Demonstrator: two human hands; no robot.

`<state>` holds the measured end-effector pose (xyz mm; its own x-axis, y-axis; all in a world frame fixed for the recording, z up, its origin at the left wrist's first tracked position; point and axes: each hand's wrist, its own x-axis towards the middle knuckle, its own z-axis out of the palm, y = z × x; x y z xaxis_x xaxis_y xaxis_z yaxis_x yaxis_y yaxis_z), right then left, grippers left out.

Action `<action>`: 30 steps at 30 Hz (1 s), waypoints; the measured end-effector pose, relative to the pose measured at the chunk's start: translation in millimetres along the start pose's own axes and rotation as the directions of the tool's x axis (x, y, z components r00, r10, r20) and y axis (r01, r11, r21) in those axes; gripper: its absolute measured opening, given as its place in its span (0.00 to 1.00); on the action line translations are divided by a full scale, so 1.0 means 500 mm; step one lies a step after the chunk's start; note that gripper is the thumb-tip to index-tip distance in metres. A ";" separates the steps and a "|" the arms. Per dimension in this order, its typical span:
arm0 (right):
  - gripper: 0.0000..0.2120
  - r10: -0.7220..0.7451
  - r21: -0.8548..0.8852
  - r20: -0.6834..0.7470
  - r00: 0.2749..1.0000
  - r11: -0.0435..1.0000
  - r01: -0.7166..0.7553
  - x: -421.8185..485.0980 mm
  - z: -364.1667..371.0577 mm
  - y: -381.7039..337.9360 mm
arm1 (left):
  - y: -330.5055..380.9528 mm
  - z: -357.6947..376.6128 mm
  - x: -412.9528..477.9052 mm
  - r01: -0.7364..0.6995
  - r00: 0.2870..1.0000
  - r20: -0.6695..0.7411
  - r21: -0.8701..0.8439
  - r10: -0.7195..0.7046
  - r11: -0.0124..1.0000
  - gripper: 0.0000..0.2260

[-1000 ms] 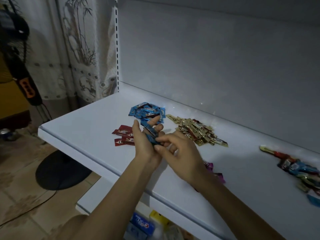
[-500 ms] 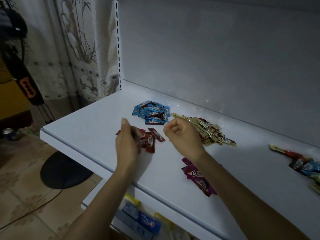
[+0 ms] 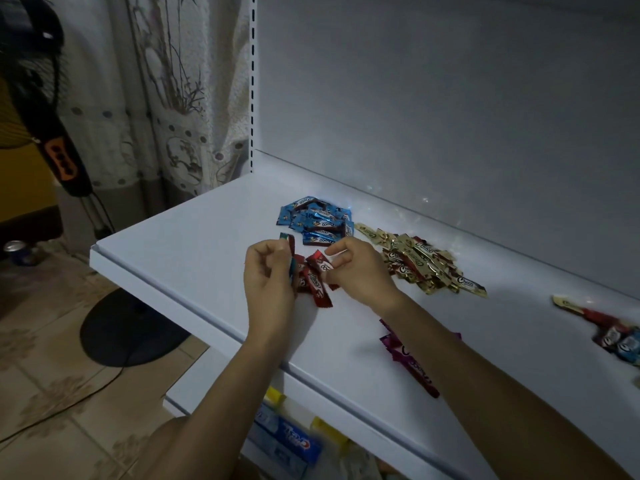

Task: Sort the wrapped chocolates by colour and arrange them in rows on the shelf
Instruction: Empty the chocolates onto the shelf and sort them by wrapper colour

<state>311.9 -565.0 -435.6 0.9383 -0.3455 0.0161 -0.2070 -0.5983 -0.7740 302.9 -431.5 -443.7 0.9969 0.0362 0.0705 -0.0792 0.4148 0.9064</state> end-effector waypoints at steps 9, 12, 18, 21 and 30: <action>0.09 -0.120 -0.012 -0.019 0.993 0.993 0.120 -0.031 -0.013 -0.017 | 0.006 0.000 -0.013 -0.062 0.990 0.130 0.047 0.056 0.997 0.08; 0.13 -0.123 0.225 -0.096 0.988 0.964 0.141 -0.068 -0.039 -0.031 | 0.004 -0.002 -0.014 -0.107 0.970 0.229 0.117 0.078 0.987 0.10; 0.03 -0.132 0.355 0.004 0.991 0.927 0.122 -0.080 -0.061 -0.058 | -0.006 -0.007 -0.013 -0.140 0.963 0.252 0.181 0.091 0.974 0.09; 0.04 0.131 0.585 -0.032 0.991 0.806 -0.088 -0.031 -0.065 -0.058 | -0.012 -0.002 -0.011 -0.145 0.977 0.187 0.234 0.102 0.961 0.09; 0.08 0.273 0.469 0.092 0.958 0.836 -0.283 0.067 -0.048 -0.083 | -0.030 -0.004 0.005 -0.149 0.988 0.097 0.339 0.123 0.929 0.04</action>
<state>345.4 -569.3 -387.7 0.8676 -0.4278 -0.2536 -0.3087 -0.0634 -0.9490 306.8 -435.9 -457.7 0.9751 -0.0018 0.2217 -0.2210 0.0722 0.9726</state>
